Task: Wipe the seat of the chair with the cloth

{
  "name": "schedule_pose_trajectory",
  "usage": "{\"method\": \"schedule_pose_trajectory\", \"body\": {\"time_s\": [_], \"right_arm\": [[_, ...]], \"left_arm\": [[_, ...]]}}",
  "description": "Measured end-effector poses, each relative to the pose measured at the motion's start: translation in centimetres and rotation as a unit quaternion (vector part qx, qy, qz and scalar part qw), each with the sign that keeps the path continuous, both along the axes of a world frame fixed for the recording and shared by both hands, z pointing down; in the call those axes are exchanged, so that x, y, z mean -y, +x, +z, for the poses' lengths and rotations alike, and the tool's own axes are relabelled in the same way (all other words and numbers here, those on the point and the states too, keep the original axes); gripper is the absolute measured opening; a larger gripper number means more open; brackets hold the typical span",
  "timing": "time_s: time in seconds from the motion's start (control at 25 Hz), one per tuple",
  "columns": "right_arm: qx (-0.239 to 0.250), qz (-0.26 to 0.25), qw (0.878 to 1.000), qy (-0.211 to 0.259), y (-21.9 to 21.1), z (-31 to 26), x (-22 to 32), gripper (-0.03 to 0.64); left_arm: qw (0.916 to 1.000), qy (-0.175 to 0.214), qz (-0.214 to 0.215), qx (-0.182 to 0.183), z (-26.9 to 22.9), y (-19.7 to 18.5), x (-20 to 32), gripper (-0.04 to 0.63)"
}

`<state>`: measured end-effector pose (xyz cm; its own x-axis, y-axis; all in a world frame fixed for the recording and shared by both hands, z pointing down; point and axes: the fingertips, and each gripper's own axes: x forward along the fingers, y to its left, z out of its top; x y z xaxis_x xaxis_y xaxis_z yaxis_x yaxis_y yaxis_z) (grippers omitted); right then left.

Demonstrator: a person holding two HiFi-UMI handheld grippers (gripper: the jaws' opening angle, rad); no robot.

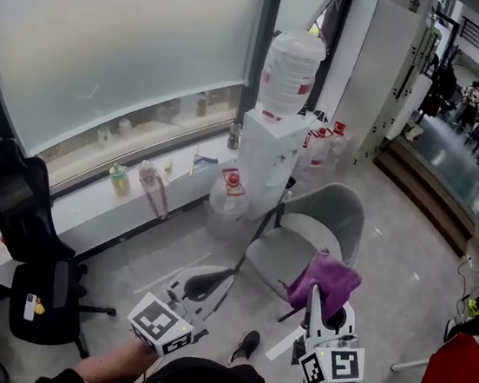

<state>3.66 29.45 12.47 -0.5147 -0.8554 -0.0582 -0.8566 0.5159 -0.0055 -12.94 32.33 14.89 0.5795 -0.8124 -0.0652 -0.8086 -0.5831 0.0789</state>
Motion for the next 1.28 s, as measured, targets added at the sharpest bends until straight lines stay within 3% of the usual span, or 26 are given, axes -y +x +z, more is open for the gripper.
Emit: {"method": "schedule_pose_trajectory", "body": {"time_s": [0.56, 0.96, 1.28], "right_arm": [[0.010, -0.001, 1.000, -0.017, 5.5, 0.9, 11.9, 0.063], [0.033, 0.016, 0.999, -0.013, 12.2, 0.2, 18.9, 0.063], [0.038, 0.033, 0.999, -0.012, 16.0, 0.8, 22.7, 0.063]], "left_arm": [[0.9997, -0.021, 0.007, 0.007, 0.3, 6.3, 13.6, 0.008], [0.9983, -0.020, 0.041, 0.036, -0.9, 13.6, 22.2, 0.008], [0.9959, -0.033, 0.070, 0.047, -0.1, 18.5, 26.0, 0.008]]}}
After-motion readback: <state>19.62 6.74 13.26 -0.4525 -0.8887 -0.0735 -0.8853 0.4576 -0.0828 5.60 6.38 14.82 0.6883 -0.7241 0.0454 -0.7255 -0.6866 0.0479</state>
